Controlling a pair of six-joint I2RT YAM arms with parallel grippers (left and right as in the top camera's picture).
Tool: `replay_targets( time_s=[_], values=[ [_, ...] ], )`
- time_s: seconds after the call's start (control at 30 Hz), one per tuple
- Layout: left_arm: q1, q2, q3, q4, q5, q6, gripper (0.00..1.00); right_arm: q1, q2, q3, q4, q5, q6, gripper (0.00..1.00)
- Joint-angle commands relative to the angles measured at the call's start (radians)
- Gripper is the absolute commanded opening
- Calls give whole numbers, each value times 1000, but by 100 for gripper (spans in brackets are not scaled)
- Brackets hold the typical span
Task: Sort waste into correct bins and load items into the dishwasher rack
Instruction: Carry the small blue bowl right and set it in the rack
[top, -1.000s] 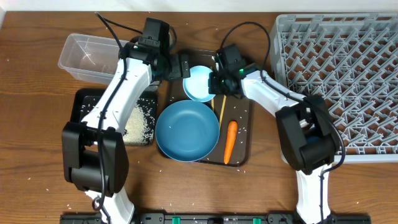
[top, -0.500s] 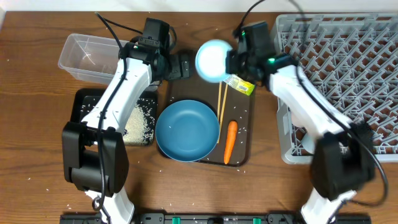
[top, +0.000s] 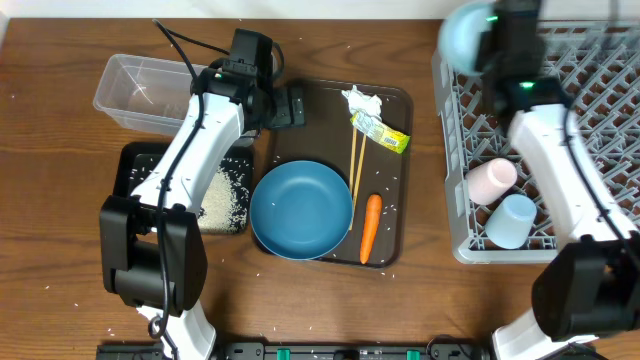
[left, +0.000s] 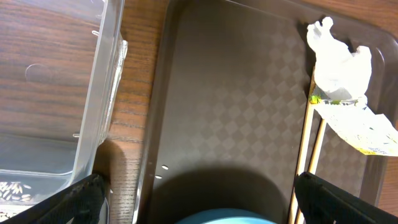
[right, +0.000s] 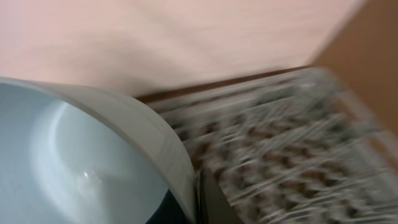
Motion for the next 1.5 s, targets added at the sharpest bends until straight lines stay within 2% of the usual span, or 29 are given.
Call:
replay_targets(
  time_s=[0.0, 0.2, 0.37, 0.43, 0.7, 1.13, 1.47],
  values=[
    [0, 5, -8, 1, -13, 5, 98, -71, -7, 3, 47, 87, -114, 1],
    [0, 5, -8, 1, -13, 5, 98, -159, 32, 3, 193, 165, -307, 1],
    [0, 5, -8, 1, -13, 5, 98, -180, 130, 3, 317, 304, -513, 1],
    [0, 5, -8, 1, -13, 5, 98, -180, 163, 3, 354, 333, -547, 1],
    [0, 5, -8, 1, -13, 5, 98, -179, 264, 3, 423, 367, -621, 1],
    [0, 5, -8, 1, -13, 5, 98, -181, 317, 3, 465, 389, -622, 1],
    [0, 5, -8, 0, -13, 5, 98, -180, 395, 3, 575, 389, -737, 1]
  ],
)
